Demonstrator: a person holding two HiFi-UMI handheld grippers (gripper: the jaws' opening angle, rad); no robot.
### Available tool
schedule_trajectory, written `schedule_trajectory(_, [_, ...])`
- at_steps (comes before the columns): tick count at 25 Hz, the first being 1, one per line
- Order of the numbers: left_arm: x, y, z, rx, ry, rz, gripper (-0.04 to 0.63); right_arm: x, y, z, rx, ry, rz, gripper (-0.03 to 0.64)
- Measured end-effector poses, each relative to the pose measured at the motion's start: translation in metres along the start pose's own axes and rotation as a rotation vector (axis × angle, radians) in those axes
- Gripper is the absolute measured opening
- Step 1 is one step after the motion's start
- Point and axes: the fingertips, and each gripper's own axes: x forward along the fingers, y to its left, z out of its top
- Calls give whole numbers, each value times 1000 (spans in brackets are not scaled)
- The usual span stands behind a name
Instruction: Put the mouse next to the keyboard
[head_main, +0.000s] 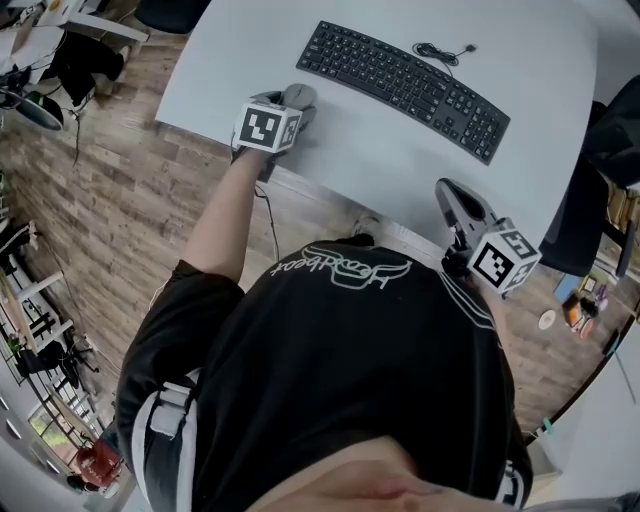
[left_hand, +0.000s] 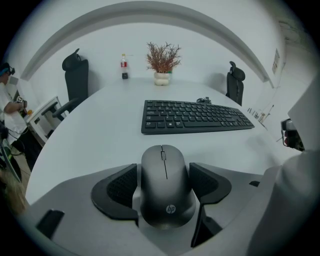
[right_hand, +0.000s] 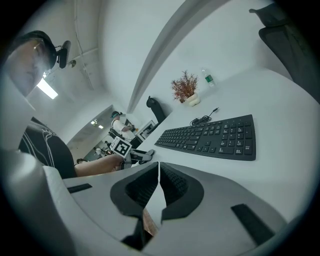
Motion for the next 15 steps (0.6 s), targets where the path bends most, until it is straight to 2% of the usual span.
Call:
schedule_trajectory(6, [-1, -2, 0, 13, 16, 6, 307, -4, 1, -1, -5, 7, -11, 14])
schedule_trajectory(15, [1, -4, 1, 16, 5, 15, 299, -8, -2, -9, -4, 37, -37, 14])
